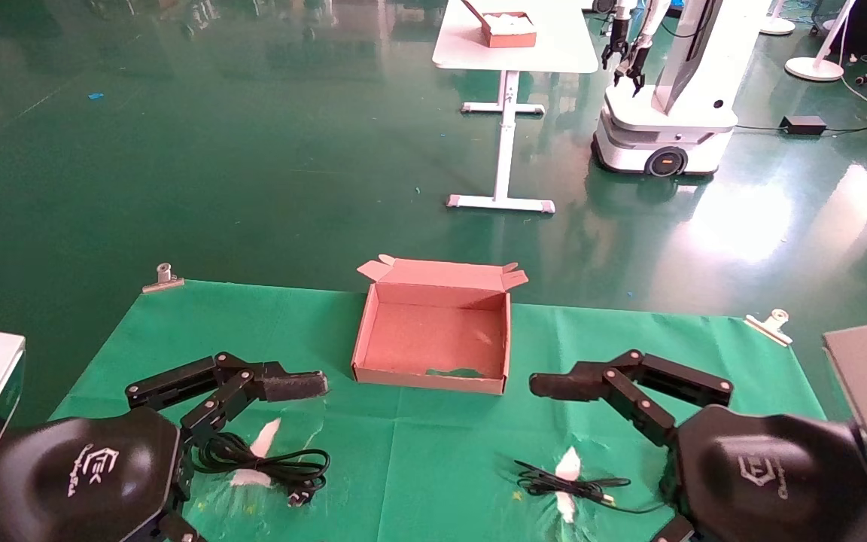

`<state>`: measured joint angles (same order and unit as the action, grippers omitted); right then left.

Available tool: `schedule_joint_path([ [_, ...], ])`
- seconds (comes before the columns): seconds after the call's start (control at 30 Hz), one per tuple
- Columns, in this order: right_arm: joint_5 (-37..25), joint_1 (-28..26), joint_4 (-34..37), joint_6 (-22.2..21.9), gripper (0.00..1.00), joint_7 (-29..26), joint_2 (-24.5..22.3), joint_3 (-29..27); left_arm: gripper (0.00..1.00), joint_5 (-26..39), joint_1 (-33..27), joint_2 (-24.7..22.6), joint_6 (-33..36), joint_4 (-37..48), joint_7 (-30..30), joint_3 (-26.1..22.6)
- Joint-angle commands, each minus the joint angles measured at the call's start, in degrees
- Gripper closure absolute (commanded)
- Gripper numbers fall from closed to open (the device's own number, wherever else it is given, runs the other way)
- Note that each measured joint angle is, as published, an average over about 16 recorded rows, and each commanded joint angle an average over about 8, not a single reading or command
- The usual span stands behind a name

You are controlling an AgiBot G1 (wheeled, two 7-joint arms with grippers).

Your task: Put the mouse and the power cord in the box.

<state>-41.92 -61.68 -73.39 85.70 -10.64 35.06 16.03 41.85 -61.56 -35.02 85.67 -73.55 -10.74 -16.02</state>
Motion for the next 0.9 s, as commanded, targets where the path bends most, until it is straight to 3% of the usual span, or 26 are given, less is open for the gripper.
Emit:
schedule_joint_path([
  [0.03,0.0,0.0,0.0,0.0,0.0,0.0,0.0,0.0,0.0,0.0,0.0,0.0,0.0,0.0,0.0,0.0],
  [0.63,-0.1,0.1,0.2,0.0,0.0,0.1,0.0,0.0,0.0,1.0,-0.4,0.0,0.2,-0.4,0.3,-0.4],
  [0.77,-1.5,0.3,2.2,1.3,0.0,1.2,-0.4,0.7,0.0,7.4,-3.4,-0.5,1.3,-1.5,1.5,-2.8],
  [0.9,-5.4,-1.1,7.5,3.7,0.0,4.0,-1.0,2.7,0.0,20.6,-10.7,-3.2,3.1,-1.6,4.2,-8.5],
])
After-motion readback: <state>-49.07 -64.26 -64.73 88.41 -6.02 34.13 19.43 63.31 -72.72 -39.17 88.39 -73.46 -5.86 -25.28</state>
